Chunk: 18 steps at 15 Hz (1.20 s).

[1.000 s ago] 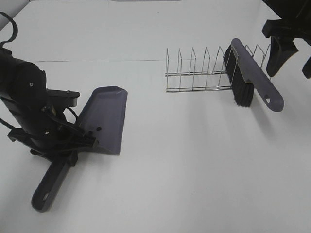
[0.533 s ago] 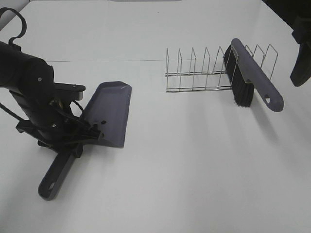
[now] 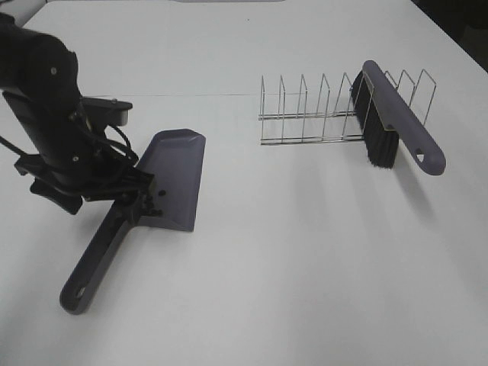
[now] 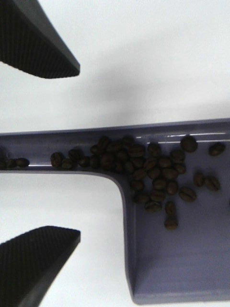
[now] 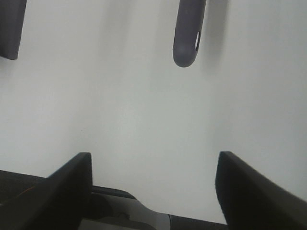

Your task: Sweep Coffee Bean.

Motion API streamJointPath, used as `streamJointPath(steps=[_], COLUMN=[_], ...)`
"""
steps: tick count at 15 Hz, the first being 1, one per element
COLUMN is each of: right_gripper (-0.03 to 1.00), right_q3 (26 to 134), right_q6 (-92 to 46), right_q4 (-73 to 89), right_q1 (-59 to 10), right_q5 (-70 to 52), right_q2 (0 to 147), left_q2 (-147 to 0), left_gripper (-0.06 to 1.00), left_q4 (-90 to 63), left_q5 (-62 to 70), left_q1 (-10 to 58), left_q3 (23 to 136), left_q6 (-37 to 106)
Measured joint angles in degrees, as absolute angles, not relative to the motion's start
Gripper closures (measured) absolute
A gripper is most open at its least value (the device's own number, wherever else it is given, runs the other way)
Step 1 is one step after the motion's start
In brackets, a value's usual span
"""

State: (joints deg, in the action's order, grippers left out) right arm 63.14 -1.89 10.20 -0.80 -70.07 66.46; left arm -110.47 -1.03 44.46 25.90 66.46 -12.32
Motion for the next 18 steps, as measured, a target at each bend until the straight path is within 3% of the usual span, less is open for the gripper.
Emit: streamJointPath(steps=[4,9,12,13,18], right_gripper=[0.34,0.34,0.34,0.34,0.34], right_q3=[57.1,48.9,48.0,47.7,46.8], right_q6=[-1.9,-1.9,-1.9,-1.2,2.8], right_q4=[10.2,10.1,8.7,6.5,-0.5], right_q1=[-0.8,-0.8,-0.8,-0.8,-0.8], right_q5=[-70.0,-70.1,-70.1,-70.2,-70.2], right_q2=[60.9,49.3,43.1,36.9,22.5], left_q2=[-105.0,-95.9,-88.2,-79.1,-56.7], left_gripper=[0.20,0.20,0.20,0.20,0.20], left_q4=[-0.3,-1.0,-2.1,-2.8,-1.4], left_q5=[53.1,59.1,62.2,60.4,56.9], left_q1=[22.9,7.3,1.8,-1.1,-1.7], left_q3=[72.8,74.4,72.7,67.4,49.6], left_q6=[-8.8,0.0,2.6,3.2,6.2])
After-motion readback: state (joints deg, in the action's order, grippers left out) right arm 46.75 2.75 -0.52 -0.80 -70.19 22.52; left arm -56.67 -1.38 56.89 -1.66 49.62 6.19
